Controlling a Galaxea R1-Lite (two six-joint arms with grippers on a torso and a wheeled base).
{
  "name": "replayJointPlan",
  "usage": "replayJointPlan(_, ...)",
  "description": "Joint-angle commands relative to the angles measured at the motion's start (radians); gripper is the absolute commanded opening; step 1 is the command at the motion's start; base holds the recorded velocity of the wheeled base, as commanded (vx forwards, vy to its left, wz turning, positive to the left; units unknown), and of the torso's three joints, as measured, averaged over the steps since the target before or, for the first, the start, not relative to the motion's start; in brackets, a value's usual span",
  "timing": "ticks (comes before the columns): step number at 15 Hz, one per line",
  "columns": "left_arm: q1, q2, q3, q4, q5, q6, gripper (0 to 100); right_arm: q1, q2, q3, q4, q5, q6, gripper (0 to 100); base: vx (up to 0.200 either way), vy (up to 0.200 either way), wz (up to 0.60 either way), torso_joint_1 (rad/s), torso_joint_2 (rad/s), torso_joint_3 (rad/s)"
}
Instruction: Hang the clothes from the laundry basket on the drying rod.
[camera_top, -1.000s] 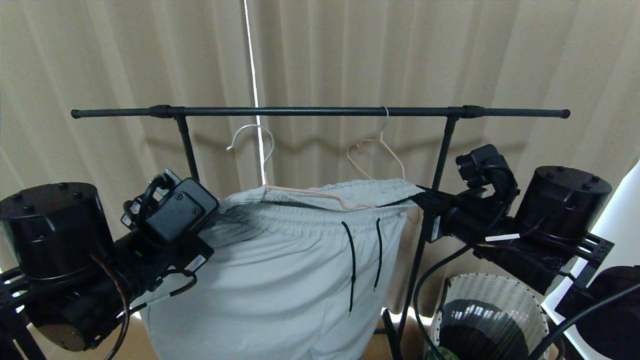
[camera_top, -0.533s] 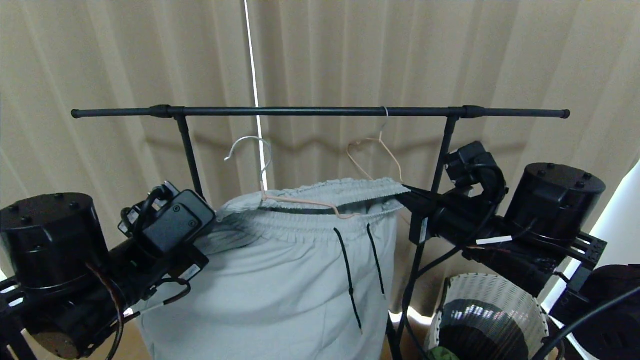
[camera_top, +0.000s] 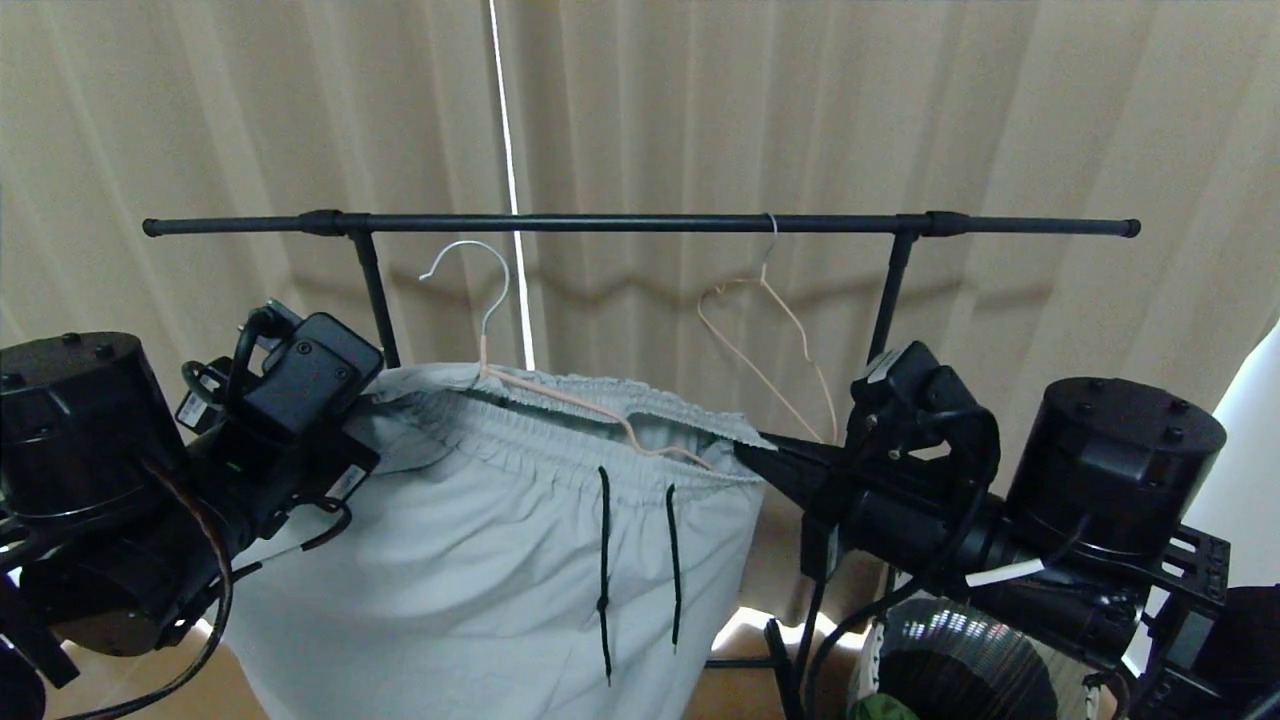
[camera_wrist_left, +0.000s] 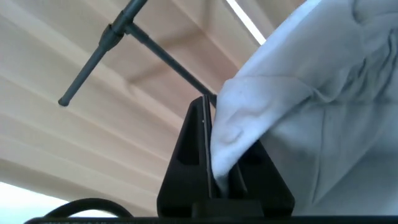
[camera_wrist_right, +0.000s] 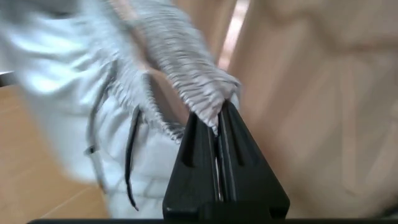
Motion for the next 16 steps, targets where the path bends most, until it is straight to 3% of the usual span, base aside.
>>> replayJointPlan(1, 0.001, 0.006, 0.004, 0.001, 0.001, -0.001, 0, 0.085, -0.002, -0.010, 0.000, 0.036, 0.000, 0, 0.000, 0.000, 0.00, 0.000, 0.00, 0.000)
replayJointPlan(4, -0.001, 0.017, -0.006, 0.000, 0.001, -0.003, 0, 0.168, 0.023, -0.026, 0.002, 0.042, -0.001, 0, 0.000, 0.000, 0.00, 0.000, 0.00, 0.000)
replayJointPlan(6, -0.005, 0.014, -0.015, -0.002, 0.001, -0.004, 0, 0.173, 0.063, -0.026, -0.002, 0.036, -0.003, 0, 0.000, 0.000, 0.00, 0.000, 0.00, 0.000)
replayJointPlan(9, -0.041, 0.014, -0.041, 0.000, 0.018, -0.122, 0, 0.173, 0.084, -0.029, -0.003, 0.034, -0.026, 0, 0.000, 0.000, 0.00, 0.000, 0.00, 0.000)
replayJointPlan(10, -0.044, 0.015, -0.041, 0.000, 0.037, -0.155, 0, 0.170, 0.083, -0.026, -0.005, 0.033, -0.046, 100, 0.000, 0.000, 0.00, 0.000, 0.00, 0.000)
replayJointPlan(13, -0.045, 0.015, -0.041, 0.000, 0.045, -0.187, 0, 0.134, 0.078, -0.027, -0.015, -0.002, -0.129, 100, 0.000, 0.000, 0.00, 0.000, 0.00, 0.000)
replayJointPlan(16, -0.045, 0.015, -0.022, 0.000, 0.045, -0.199, 0, 0.032, 0.080, -0.042, -0.150, -0.004, -0.170, 100, 0.000, 0.000, 0.00, 0.000, 0.00, 0.000)
